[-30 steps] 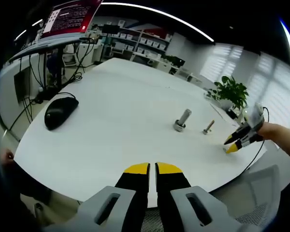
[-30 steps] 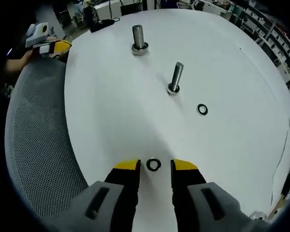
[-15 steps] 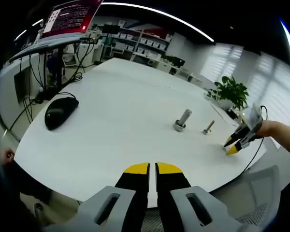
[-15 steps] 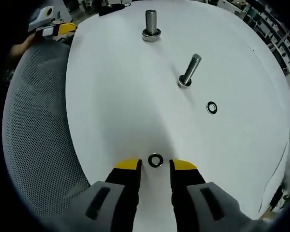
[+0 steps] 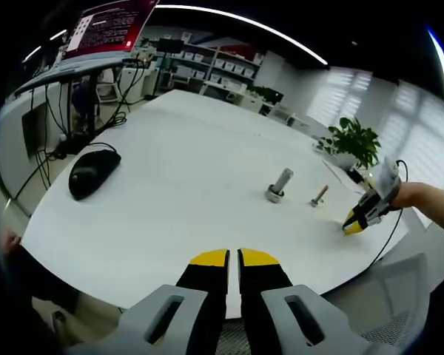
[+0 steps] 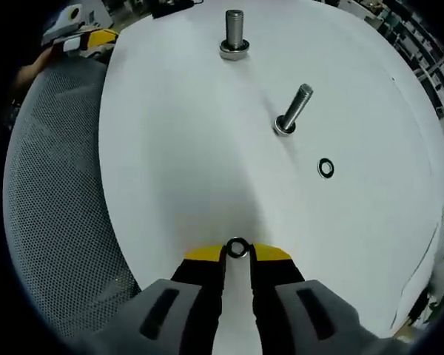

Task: Place the washer onto the threaded stud by aligning its center hole with the stud, sliding it down to the base, and recovering from edge contact or off-axis alignment until the washer reaches the visible bottom stop.

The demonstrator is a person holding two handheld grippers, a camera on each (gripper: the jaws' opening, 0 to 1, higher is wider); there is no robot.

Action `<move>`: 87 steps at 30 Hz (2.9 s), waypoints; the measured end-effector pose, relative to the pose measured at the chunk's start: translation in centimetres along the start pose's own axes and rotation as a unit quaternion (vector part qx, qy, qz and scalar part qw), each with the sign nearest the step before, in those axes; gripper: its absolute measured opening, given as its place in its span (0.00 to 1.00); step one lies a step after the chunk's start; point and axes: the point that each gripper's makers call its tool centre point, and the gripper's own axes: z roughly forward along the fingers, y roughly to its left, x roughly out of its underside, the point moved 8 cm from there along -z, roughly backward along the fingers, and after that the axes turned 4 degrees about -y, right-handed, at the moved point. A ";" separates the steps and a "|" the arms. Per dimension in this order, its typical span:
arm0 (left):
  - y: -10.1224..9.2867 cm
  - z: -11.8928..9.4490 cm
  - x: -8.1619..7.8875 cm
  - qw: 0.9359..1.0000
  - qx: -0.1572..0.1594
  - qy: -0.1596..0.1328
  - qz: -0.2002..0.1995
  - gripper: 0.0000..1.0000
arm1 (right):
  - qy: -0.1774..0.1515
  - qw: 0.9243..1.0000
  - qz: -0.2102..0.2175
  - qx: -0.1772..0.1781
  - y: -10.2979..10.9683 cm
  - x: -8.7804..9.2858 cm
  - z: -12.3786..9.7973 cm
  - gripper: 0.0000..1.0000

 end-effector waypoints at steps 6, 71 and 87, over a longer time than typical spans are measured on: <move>0.0 0.0 0.0 1.000 0.001 -0.001 0.001 0.02 | -0.018 1.000 0.001 0.012 0.4 0.4 0.0 0.14; 0.0 0.1 0.0 1.000 0.002 0.001 0.002 0.02 | -0.069 0.995 -0.063 0.036 -3.9 -10.4 -1.3 0.14; 0.0 0.1 0.0 1.000 0.001 0.004 0.001 0.02 | -0.074 0.995 -0.057 0.021 -4.6 -10.0 1.3 0.15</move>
